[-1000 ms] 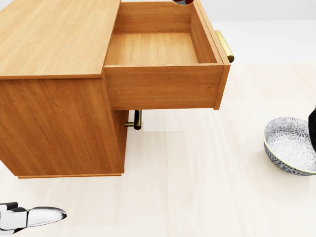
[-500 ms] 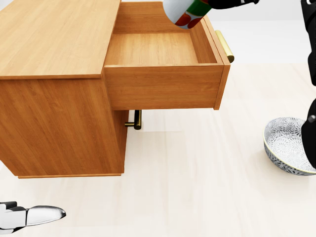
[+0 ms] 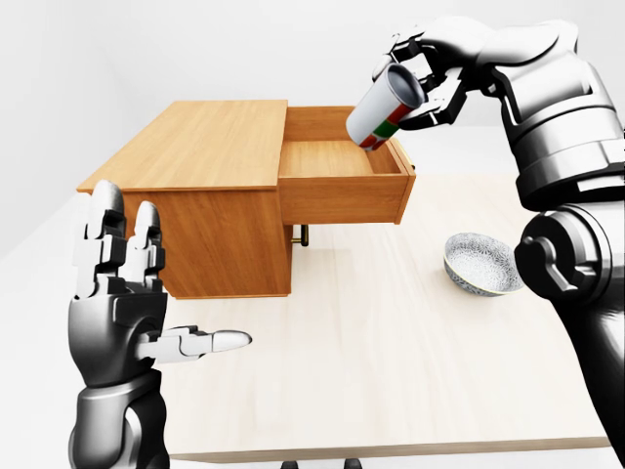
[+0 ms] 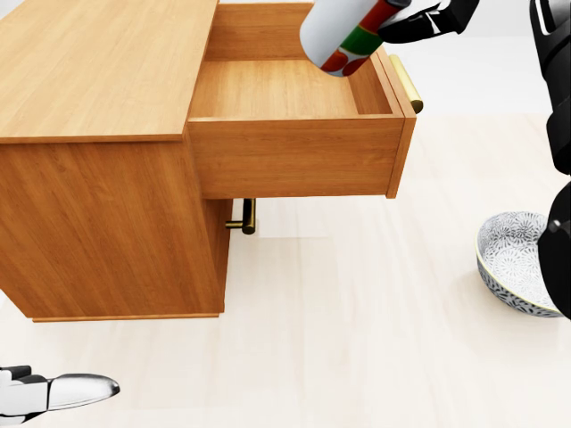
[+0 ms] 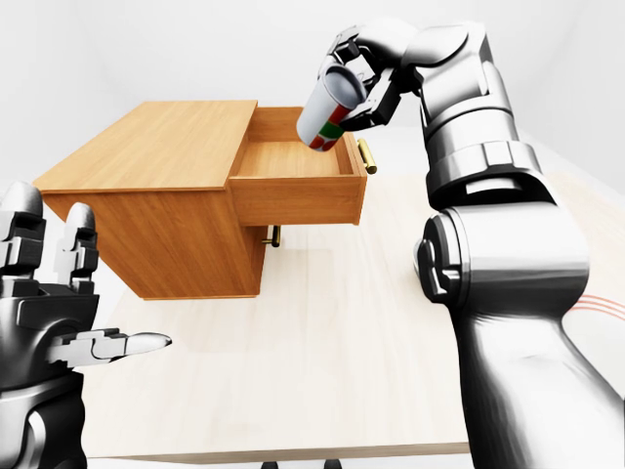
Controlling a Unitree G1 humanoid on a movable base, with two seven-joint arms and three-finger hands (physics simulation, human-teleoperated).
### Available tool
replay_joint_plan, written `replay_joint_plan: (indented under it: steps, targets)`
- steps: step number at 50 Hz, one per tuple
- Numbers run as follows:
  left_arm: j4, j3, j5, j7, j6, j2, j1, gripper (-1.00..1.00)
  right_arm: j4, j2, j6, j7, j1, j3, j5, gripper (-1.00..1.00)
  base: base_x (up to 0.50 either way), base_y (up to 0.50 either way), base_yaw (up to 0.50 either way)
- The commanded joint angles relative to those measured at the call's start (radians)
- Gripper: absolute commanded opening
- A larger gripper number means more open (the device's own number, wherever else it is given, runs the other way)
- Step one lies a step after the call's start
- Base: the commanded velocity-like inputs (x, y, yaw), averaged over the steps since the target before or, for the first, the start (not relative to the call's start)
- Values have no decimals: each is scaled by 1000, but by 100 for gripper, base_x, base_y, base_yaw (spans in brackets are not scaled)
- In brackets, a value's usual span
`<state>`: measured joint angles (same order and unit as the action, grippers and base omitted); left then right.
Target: Put the ketchup in the top drawer of the cabinet.
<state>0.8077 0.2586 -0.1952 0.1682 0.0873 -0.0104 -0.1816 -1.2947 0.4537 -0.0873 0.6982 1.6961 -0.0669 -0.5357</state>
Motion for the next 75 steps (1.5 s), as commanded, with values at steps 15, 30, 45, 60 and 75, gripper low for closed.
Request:
replay_joint_plan:
  steps: [15, 30, 45, 60, 75]
  targets:
    - [-8, 8, -5, -1, 0, 3, 6, 100, 1, -23, 0, 0, -18, -22, -7, -100, 0, 0, 0]
    - [3, 16, -14, 2, 0, 4, 6, 100, -3, -50, 0, -35, -31, -8, -43, -100, 0, 0, 0]
    - [8, 14, -12, 3, 0, 1, 2, 100, -6, -52, 0, -80, -25, -13, -49, -100, 0, 0, 0]
    - [11, 16, -14, 6, 0, 1, 1, 100, -11, -73, 0, -108, -46, -2, -81, -100, 0, 0, 0]
    - [4, 21, -19, 1, 0, 4, 11, 100, -18, -98, 0, -124, -97, -4, -80, -100, 0, 0, 0]
